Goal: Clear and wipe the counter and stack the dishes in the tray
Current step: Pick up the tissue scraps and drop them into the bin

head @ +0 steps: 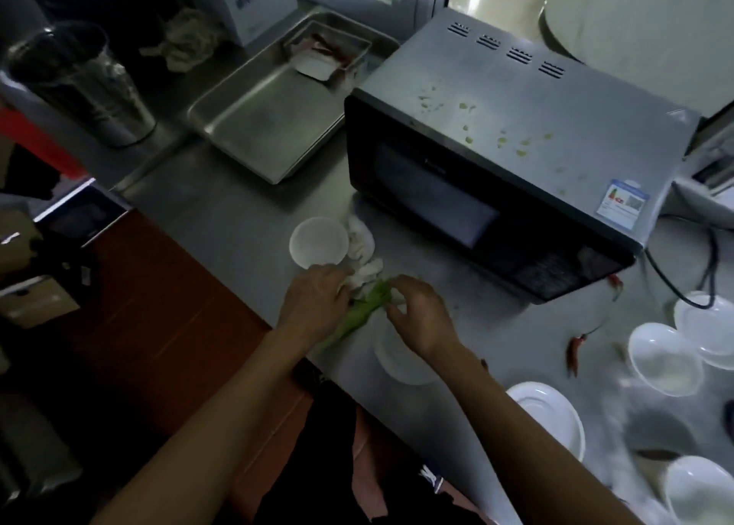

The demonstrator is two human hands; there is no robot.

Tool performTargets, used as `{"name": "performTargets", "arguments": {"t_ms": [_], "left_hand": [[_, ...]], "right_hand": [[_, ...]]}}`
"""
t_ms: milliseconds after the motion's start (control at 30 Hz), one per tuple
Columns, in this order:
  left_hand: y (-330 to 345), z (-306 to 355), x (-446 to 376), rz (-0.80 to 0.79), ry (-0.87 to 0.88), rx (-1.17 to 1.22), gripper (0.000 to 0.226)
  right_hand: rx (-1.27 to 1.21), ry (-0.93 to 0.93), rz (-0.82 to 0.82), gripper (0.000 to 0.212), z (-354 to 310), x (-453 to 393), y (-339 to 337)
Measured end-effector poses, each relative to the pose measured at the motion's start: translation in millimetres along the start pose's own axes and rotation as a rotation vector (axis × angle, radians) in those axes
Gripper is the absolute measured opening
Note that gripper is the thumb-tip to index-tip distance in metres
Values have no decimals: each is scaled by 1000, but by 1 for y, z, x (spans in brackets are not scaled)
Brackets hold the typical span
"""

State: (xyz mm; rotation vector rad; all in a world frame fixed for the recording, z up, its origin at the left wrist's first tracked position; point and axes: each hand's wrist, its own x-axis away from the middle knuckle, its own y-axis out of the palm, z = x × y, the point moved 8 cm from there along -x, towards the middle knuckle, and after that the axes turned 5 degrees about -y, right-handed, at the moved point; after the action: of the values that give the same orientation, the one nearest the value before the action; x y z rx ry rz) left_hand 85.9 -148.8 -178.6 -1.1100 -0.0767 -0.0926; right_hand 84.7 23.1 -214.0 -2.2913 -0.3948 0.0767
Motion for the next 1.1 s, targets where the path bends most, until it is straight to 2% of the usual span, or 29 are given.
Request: {"name": "performTargets", "arguments": {"t_ms": [133, 233, 300, 433, 533, 633, 767, 833, 933, 967, 1067, 1100], "left_hand": [[12, -25, -68, -77, 106, -79, 26], [22, -25, -112, -113, 206, -187, 23], [26, -17, -130, -127, 271, -236, 29], [50, -5, -156, -297, 370, -365, 48], [64, 1, -165, -360, 424, -413, 50], [69, 0, -171, -354, 478, -345, 41], [68, 0, -174, -254, 574, -306, 15], [67, 2, -175, -226, 605, -315, 17], [68, 0, -177, -234, 600, -275, 20], [68, 0, -179, -237, 592, -245, 19], [62, 0, -180, -236, 583, -142, 17], [59, 1, -179, -224, 584, -113, 16]], "right_hand": [[53, 100, 50, 22, -7, -34, 16], [108, 174, 61, 36, -10, -50, 27], [177, 218, 54, 39, -5, -56, 35], [330, 298, 7, 38, 3, -61, 51], [377, 312, 29, 42, 1, -65, 57], [394, 291, 33, 44, -3, -68, 63], [404, 281, 39, 36, -5, -69, 71], [411, 237, 62, 26, -6, -70, 73], [391, 213, 94, 46, -10, -70, 71], [381, 206, 137, 44, -12, -69, 68], [327, 182, 274, 12, -20, -67, 53], [306, 184, 307, 10, -22, -67, 48]]}}
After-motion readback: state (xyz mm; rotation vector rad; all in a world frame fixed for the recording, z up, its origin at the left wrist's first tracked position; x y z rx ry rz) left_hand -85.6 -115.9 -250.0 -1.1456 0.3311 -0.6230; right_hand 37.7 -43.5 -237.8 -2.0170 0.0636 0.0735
